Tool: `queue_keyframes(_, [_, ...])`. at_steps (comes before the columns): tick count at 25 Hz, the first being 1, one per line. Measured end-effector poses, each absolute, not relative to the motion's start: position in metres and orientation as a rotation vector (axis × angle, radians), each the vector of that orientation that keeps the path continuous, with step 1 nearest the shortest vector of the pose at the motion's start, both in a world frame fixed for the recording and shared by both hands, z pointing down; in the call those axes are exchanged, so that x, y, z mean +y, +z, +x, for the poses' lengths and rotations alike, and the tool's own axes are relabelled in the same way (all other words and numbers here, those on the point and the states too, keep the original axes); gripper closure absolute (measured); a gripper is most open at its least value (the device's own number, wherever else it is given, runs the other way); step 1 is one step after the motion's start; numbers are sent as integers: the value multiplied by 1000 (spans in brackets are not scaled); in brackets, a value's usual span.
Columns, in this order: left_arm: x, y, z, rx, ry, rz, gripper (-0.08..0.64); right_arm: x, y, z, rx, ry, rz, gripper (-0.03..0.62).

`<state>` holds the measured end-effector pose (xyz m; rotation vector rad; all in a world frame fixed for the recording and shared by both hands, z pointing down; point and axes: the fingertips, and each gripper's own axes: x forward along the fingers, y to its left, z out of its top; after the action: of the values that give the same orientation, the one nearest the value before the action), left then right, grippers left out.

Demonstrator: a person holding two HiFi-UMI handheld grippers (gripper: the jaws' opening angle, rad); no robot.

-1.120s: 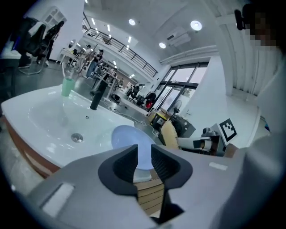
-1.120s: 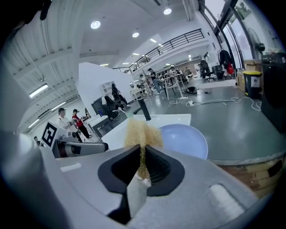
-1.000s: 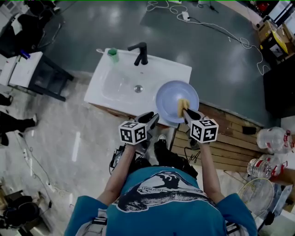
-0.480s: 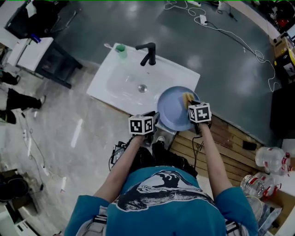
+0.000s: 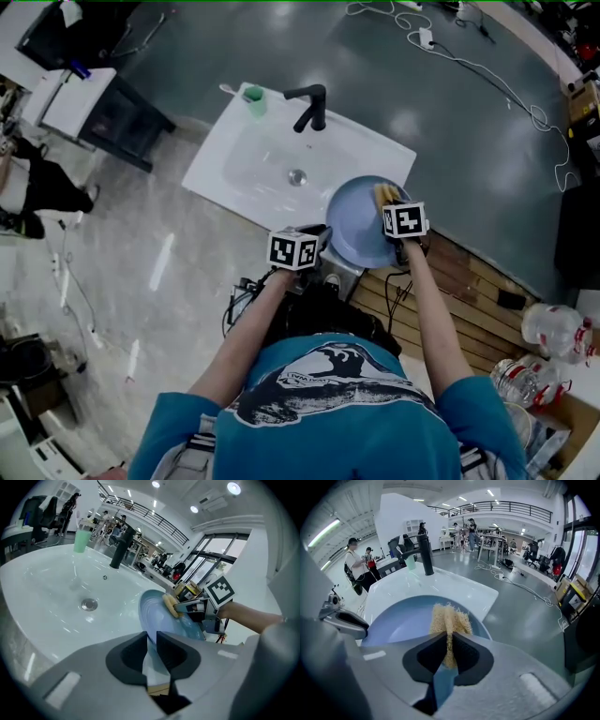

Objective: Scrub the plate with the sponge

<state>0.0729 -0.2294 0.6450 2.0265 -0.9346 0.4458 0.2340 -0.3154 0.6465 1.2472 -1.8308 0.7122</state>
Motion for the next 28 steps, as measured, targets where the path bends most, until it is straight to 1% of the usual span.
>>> queue_keyframes(6, [-227, 643, 75, -908, 429, 2020, 485, -318, 647, 219, -1820, 673, 1222, 558])
queue_keyframes(16, [-230, 643, 71, -928, 355, 1947, 492, -292, 649, 143, -1946, 701, 1024, 558])
queue_keyframes(22, [-237, 644, 71, -967, 261, 1853, 511, -262, 650, 135, -1975, 824, 991, 558])
queue_keyframes(28, [-243, 645, 71, -1022, 241, 1810, 525, -224, 653, 125, -1976, 847, 856, 558])
